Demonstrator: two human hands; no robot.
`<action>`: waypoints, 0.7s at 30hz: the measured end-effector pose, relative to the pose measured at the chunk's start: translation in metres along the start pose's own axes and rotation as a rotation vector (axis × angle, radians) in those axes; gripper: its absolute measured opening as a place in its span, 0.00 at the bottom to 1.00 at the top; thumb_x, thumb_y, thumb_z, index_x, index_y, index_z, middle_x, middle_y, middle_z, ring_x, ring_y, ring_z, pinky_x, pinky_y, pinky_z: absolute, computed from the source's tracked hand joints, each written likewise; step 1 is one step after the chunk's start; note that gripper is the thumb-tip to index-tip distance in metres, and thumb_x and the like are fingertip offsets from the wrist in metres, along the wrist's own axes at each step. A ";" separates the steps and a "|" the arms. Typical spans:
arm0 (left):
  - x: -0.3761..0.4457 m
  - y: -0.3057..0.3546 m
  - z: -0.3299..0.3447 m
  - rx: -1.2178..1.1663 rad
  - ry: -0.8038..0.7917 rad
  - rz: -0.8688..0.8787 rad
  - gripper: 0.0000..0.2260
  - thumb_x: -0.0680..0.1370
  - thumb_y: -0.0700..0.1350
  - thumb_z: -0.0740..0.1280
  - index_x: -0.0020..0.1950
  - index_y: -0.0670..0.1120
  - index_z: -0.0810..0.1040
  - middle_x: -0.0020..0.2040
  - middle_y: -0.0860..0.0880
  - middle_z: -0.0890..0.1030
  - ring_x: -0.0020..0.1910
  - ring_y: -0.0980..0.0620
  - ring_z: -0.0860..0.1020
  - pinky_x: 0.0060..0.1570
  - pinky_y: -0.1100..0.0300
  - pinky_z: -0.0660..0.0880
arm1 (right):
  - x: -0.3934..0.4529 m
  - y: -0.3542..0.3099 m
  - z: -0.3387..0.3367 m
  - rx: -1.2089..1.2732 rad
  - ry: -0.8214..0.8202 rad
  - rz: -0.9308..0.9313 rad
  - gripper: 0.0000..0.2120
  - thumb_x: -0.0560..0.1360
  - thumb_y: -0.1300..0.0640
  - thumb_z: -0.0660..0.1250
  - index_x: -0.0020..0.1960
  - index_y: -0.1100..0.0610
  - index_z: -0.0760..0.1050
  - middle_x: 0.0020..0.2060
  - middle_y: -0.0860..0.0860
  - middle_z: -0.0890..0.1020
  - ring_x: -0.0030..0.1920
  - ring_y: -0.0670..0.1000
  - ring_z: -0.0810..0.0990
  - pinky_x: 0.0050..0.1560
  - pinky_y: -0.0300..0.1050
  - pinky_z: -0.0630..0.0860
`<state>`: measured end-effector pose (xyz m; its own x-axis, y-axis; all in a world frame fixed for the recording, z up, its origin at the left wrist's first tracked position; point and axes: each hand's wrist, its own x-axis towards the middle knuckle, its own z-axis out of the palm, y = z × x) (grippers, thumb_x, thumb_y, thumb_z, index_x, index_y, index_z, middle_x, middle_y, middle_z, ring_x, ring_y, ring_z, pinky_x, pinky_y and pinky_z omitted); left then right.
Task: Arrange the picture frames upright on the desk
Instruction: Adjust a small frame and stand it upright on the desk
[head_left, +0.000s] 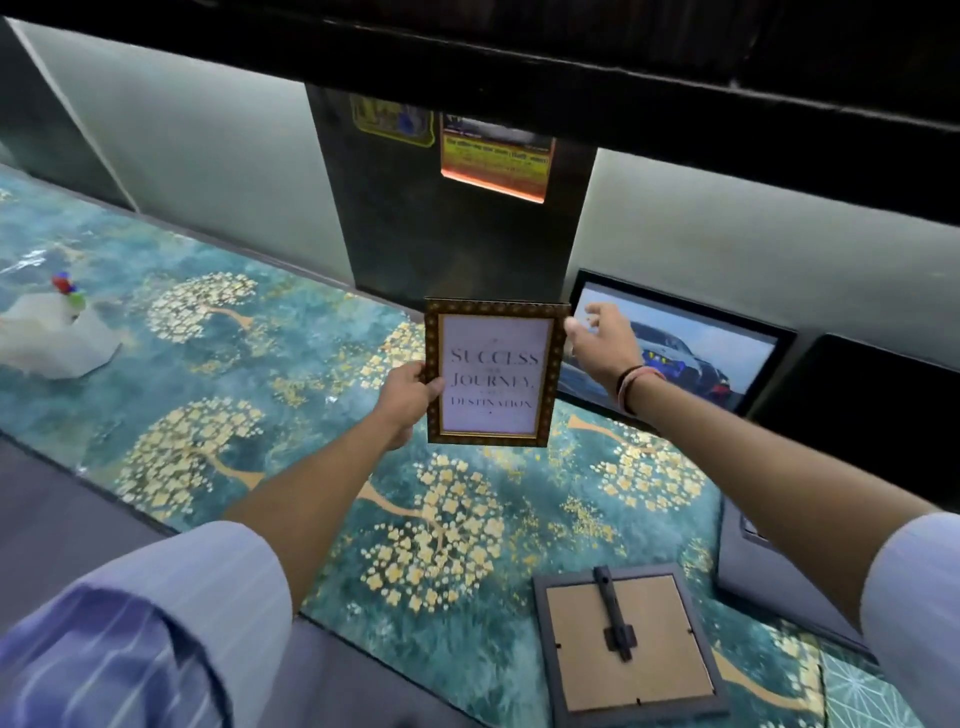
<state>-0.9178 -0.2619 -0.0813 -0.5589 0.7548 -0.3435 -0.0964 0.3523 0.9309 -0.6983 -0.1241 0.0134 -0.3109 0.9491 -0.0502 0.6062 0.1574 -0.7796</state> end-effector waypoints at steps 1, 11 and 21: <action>0.006 0.002 -0.001 -0.019 -0.009 -0.005 0.08 0.83 0.35 0.65 0.61 0.41 0.80 0.59 0.42 0.84 0.60 0.41 0.82 0.62 0.44 0.79 | 0.001 0.009 0.007 0.063 -0.021 0.083 0.21 0.78 0.47 0.65 0.66 0.58 0.72 0.59 0.59 0.80 0.61 0.59 0.79 0.65 0.60 0.74; 0.082 0.022 0.003 -0.010 -0.057 0.026 0.10 0.84 0.36 0.63 0.63 0.41 0.79 0.61 0.42 0.83 0.58 0.43 0.81 0.54 0.51 0.76 | 0.051 0.055 0.078 0.323 -0.098 0.096 0.27 0.68 0.63 0.55 0.62 0.52 0.80 0.58 0.52 0.86 0.59 0.54 0.84 0.57 0.53 0.82; 0.132 0.028 0.026 0.032 -0.021 0.116 0.10 0.84 0.36 0.62 0.63 0.39 0.80 0.58 0.42 0.83 0.54 0.42 0.82 0.56 0.49 0.80 | 0.084 0.041 0.081 0.442 -0.134 0.185 0.37 0.70 0.70 0.53 0.77 0.52 0.65 0.69 0.49 0.74 0.70 0.56 0.74 0.64 0.53 0.78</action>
<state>-0.9729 -0.1374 -0.1036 -0.5474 0.8028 -0.2363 -0.0057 0.2788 0.9603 -0.7589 -0.0602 -0.0735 -0.3362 0.9023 -0.2699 0.3009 -0.1687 -0.9386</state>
